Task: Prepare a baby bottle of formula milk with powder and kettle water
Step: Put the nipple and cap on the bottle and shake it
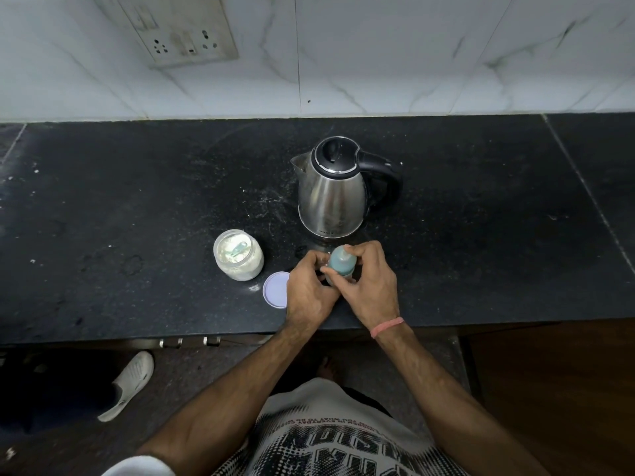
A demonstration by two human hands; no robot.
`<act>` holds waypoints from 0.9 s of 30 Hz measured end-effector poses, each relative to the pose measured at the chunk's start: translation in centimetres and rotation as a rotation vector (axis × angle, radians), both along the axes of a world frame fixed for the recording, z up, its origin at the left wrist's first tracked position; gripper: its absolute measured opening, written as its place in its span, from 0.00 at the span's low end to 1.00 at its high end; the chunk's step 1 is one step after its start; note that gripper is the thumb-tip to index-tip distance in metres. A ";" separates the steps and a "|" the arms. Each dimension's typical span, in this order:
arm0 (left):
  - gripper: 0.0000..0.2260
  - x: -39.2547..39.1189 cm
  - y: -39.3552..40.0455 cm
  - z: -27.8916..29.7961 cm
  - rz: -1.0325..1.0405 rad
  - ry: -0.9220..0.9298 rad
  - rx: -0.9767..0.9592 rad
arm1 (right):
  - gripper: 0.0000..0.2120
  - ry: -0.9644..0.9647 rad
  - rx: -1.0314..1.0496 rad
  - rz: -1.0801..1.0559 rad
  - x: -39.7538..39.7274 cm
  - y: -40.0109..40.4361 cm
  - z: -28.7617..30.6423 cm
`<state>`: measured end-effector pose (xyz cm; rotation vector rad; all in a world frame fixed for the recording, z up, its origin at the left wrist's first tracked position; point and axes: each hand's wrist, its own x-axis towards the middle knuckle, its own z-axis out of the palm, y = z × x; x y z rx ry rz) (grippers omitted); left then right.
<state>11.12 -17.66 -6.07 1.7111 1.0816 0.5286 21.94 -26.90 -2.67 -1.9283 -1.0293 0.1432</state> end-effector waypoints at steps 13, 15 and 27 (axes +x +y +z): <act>0.22 0.0 -0.1 0.4 -0.004 -0.048 -0.023 | 0.26 -0.099 0.039 0.099 -0.2 -0.9 -0.9; 0.22 -0.1 0.0 0.6 -0.006 -0.038 -0.012 | 0.26 -0.093 0.057 0.101 -0.2 -0.8 -1.1; 0.21 -0.4 0.2 0.5 -0.044 -0.035 -0.003 | 0.32 0.022 -0.008 0.110 0.1 -1.3 -2.4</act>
